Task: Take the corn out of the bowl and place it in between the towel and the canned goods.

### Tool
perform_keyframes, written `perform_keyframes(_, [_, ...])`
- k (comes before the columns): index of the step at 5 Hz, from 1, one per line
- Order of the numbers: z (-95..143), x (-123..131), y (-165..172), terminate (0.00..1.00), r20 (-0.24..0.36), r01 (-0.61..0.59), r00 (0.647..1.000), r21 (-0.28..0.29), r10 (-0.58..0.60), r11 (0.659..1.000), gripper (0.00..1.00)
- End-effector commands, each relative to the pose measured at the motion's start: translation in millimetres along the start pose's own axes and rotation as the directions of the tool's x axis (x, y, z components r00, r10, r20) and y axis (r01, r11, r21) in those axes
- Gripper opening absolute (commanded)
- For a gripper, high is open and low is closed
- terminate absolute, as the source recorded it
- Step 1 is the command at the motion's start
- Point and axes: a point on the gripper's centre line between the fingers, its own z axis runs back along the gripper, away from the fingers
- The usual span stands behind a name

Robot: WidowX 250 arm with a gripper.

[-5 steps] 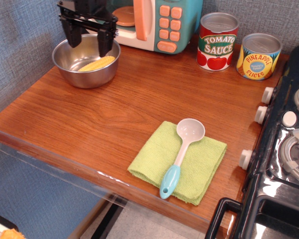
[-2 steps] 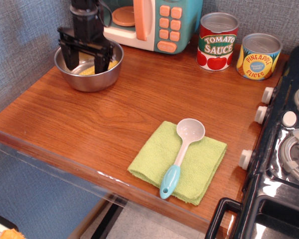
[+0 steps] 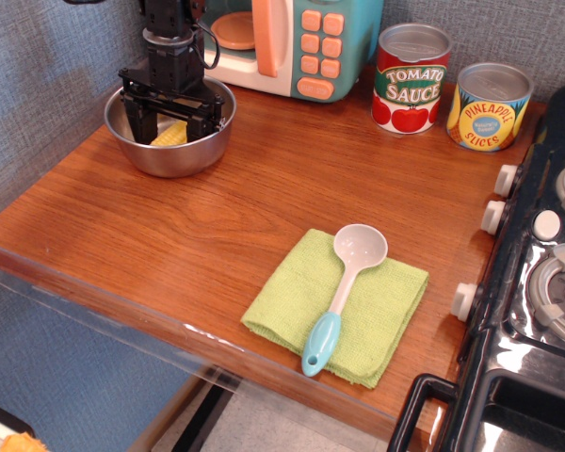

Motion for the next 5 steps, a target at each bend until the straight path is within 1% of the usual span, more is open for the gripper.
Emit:
perform_keyframes(1, [48.0, -12.0, 23.1, 0.00, 0.122, -0.086, 0.989, 0.015, 0.083, 0.996, 0.00])
perform_keyframes(2, [95.3, -24.4, 34.8, 0.00, 0.259, -0.164, 0.954, 0.023, 0.153, 0.986, 0.00])
perform_keyframes(3, [146.5, -32.1, 12.9, 0.00, 0.405, -0.184, 0.903, 0.059, 0.145, 0.981, 0.00])
perform_keyframes(4, [172.6, -19.8, -31.1, 0.00, 0.414, -0.063, 0.909, 0.018, 0.050, 0.998, 0.00])
perform_keyframes(5, [138.6, -6.8, -84.0, 0.00, 0.321, 0.050, 0.946, -0.028, -0.038, 0.998, 0.00])
